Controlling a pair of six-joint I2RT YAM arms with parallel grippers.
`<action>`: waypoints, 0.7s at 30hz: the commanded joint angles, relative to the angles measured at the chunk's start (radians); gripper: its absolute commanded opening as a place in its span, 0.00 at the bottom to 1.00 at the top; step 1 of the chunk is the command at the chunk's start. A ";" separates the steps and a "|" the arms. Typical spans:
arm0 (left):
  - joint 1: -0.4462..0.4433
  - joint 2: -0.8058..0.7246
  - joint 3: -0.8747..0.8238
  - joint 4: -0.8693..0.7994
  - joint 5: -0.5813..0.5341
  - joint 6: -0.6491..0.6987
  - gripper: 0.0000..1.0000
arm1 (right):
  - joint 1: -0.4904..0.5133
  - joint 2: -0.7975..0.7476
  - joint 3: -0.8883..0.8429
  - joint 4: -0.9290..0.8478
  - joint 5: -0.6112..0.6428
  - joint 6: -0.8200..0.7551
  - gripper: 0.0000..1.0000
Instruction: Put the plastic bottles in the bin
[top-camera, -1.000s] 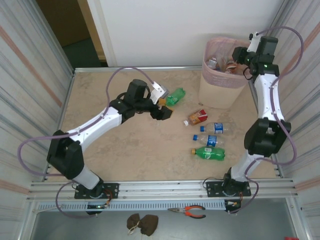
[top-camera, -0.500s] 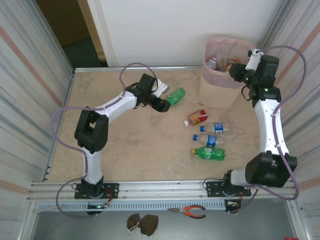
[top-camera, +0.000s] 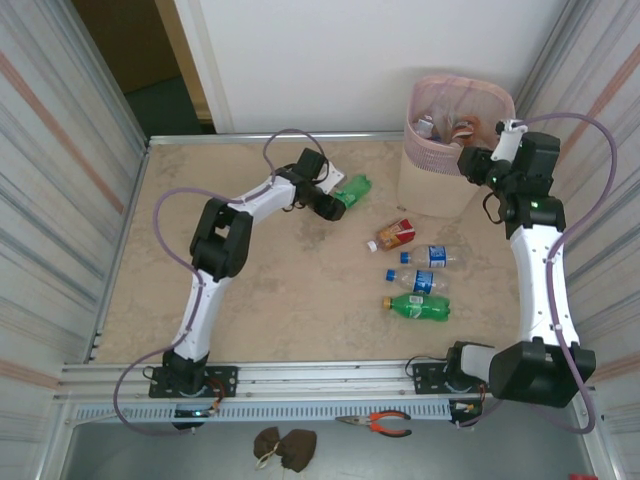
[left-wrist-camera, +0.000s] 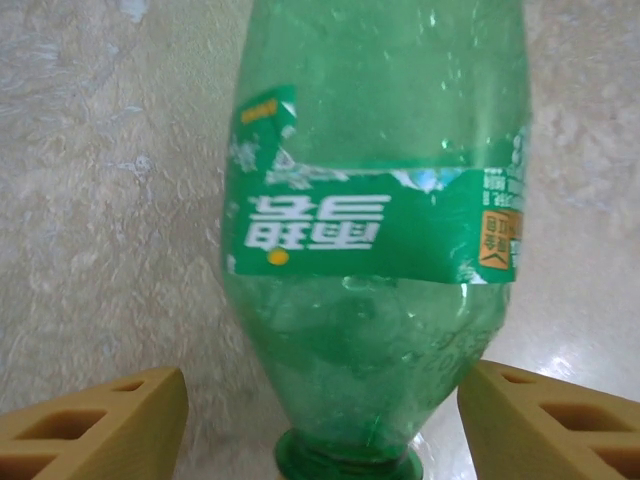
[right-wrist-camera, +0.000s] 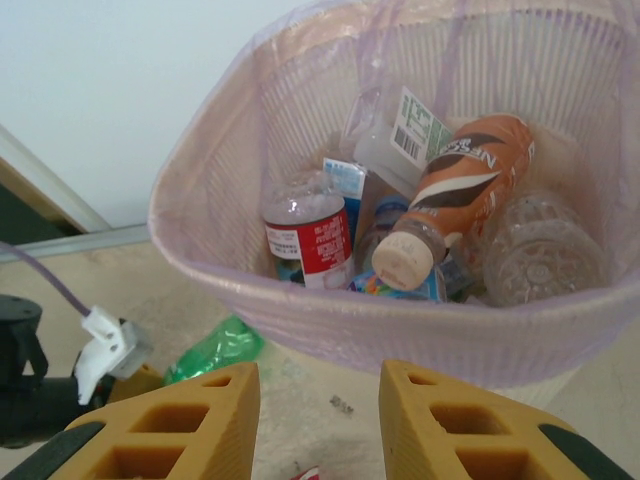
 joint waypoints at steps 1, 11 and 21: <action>-0.004 0.011 0.029 -0.037 -0.006 0.027 0.70 | 0.001 -0.038 -0.016 -0.018 0.015 0.005 0.35; -0.020 -0.003 -0.031 -0.038 0.001 0.038 0.53 | 0.004 -0.037 -0.032 -0.007 0.004 0.016 0.35; -0.024 -0.062 -0.095 -0.014 0.008 0.019 0.38 | 0.013 -0.046 -0.041 0.001 -0.005 0.031 0.35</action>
